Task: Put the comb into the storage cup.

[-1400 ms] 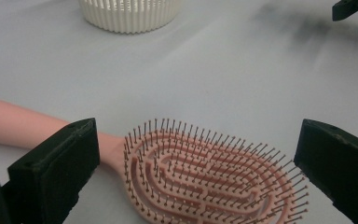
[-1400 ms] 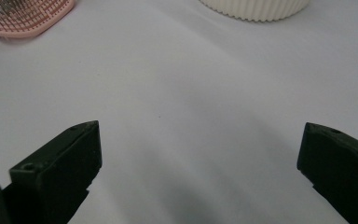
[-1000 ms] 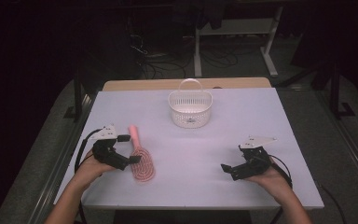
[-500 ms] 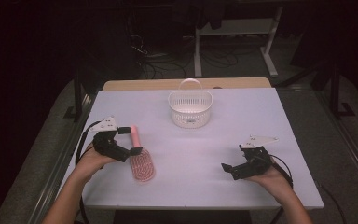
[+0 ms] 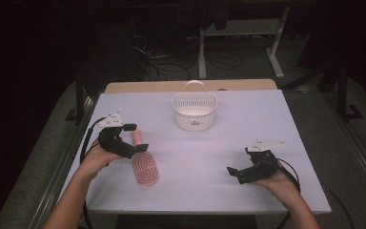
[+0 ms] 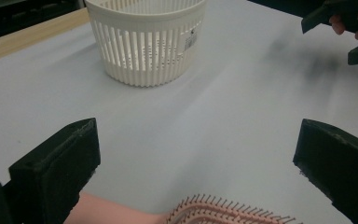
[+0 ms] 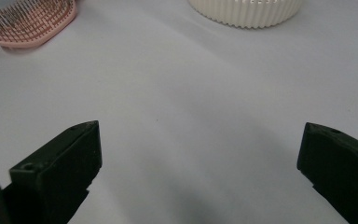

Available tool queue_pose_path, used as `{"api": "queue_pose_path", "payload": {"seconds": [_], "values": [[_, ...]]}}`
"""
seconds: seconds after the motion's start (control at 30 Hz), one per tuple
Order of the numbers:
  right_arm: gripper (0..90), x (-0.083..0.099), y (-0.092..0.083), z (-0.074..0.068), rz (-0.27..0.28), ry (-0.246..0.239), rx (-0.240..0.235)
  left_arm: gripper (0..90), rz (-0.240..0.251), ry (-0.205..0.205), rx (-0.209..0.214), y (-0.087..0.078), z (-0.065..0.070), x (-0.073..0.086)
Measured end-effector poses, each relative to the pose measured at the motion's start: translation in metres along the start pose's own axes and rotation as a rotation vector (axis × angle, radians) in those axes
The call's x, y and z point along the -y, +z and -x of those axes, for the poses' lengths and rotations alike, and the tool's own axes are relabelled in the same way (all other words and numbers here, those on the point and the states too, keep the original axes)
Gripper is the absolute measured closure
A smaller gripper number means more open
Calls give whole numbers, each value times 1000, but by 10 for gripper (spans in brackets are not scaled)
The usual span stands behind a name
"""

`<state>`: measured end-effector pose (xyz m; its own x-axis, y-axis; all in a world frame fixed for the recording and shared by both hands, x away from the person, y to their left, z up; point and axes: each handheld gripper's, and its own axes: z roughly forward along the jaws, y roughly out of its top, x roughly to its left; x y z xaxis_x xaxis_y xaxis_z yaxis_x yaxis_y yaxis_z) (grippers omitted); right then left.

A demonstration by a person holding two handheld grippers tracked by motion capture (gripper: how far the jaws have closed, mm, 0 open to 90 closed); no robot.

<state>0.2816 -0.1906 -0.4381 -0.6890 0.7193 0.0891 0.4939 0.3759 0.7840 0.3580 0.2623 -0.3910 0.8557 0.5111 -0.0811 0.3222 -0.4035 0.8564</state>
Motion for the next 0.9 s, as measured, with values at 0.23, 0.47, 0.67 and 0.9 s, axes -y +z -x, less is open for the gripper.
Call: {"api": "queue_pose_path", "payload": {"seconds": [0.23,0.47,0.67,0.9], "values": [[0,0,0,0,2,2,1,3,-2,11,1,5,-3,-8],[0,0,0,0,4,1,0,23,-6,9,-4,10,-8,-13],[0,0,0,0,5,2,1,66,-2,7,-13,13,-12,-15],[0,0,0,0,4,1,1,145,-7,9,-25,16,-17,-18]]}}
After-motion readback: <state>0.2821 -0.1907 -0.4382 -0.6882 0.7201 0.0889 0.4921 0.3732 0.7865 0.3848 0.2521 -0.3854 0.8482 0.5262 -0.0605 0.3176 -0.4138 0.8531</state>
